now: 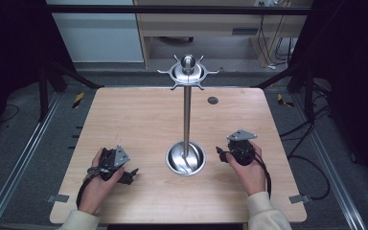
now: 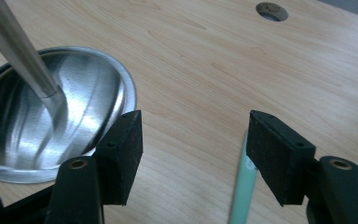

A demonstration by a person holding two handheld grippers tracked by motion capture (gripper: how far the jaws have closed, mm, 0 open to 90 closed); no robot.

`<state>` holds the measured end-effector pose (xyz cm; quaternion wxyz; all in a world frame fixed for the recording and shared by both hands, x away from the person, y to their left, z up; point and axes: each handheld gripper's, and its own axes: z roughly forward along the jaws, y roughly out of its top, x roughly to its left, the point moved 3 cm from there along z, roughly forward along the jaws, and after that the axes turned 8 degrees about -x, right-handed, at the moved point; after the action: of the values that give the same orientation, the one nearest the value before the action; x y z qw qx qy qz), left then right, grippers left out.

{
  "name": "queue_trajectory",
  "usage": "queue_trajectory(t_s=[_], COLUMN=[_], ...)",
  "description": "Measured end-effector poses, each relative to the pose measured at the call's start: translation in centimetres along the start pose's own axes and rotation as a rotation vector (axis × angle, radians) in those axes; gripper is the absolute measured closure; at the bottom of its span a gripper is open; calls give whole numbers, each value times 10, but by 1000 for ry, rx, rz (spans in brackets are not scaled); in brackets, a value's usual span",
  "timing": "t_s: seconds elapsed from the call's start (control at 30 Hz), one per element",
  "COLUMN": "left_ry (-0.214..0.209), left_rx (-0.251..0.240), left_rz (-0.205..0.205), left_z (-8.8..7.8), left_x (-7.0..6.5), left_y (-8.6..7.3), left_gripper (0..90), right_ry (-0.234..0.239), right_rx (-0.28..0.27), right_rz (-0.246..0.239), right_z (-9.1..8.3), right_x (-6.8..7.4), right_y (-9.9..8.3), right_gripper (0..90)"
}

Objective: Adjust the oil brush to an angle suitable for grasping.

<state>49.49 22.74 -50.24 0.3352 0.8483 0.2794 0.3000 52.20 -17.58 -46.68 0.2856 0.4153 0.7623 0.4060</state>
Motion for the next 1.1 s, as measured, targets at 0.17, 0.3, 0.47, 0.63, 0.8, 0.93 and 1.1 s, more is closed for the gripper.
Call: queue_trajectory(t_s=[0.17, 0.3, 0.47, 0.63, 0.8, 0.93, 1.1], left_ry=[-3, -2, 6, 8, 10, 5, 3], left_rx=[3, 5, 10, 12, 14, 13, 11], left_rz=[6, 4, 4, -1, 0, 4, 8], left_z=[0, 0, 1, 1, 1, 1, 0], left_x=[-1, -1, 0, 0, 1, 0, 0], left_y=[0, 0, -2, -2, -3, -2, -1], left_gripper=[31, 31, 31, 31, 31, 31, 31], right_ry=[-23, -65, -142, -179, -200, -187, -155], right_rx=[8, 28, 68, 98, 90, 122, 172], right_rz=[-8, 27, 53, 85, 139, 195, 209], right_z=[4, 8, 18, 33, 49, 53, 56], right_x=[-9, -20, -40, -59, -73, -77, -72], right_y=[-2, 4, 13, 17, 15, 6, -3], right_gripper=[428, 431, 434, 473, 604, 781, 900])
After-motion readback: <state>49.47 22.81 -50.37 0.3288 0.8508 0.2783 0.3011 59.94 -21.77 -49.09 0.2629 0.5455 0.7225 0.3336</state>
